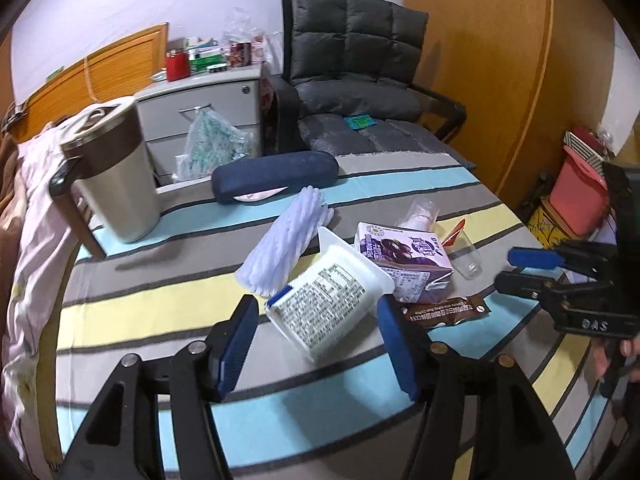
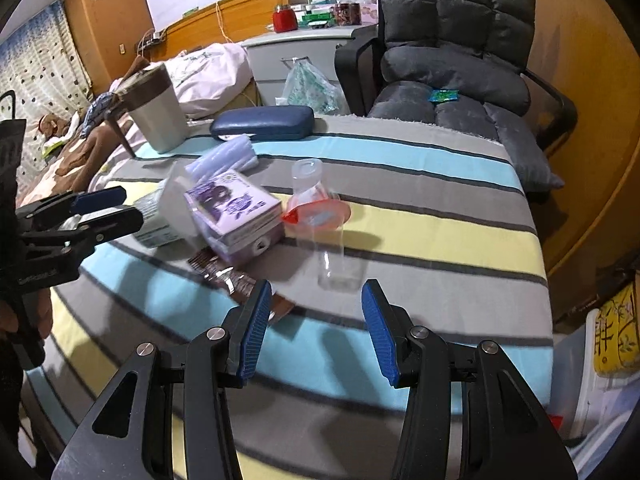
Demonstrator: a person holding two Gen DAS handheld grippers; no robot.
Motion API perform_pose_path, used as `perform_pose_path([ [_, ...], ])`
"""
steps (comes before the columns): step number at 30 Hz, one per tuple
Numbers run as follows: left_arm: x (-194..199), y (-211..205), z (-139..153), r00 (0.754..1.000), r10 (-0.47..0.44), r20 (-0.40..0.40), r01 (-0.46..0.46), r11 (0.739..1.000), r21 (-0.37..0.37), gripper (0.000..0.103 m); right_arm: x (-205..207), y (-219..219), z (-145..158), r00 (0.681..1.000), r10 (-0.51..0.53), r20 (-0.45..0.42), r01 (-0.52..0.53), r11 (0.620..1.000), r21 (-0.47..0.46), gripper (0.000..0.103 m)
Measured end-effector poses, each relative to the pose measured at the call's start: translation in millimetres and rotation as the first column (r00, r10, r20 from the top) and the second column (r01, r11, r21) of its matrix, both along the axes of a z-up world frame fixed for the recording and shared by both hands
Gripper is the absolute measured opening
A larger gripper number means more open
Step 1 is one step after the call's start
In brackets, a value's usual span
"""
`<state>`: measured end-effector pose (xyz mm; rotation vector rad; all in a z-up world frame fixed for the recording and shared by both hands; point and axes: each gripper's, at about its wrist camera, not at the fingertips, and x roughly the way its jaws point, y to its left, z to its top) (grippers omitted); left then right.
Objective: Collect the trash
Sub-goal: 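Grasp the white printed tub with the left tool while the right tool grasps the red-lidded clear cup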
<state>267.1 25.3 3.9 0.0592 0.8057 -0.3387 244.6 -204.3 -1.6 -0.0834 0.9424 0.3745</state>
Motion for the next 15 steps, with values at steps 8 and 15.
perform_pose_path([
  [8,9.3,-9.3,-8.8,0.994,-0.110,-0.028,0.111,0.993,0.033,0.068,24.4,7.3,-13.3,0.999,0.033,-0.036,-0.032,0.999,0.017,0.049],
  [15,13.9,-19.1,-15.8,0.989,-0.145,-0.041,0.147,0.988,0.050,0.068,30.0,9.1,-21.2,0.997,0.028,-0.069,-0.025,0.999,0.040,0.041],
])
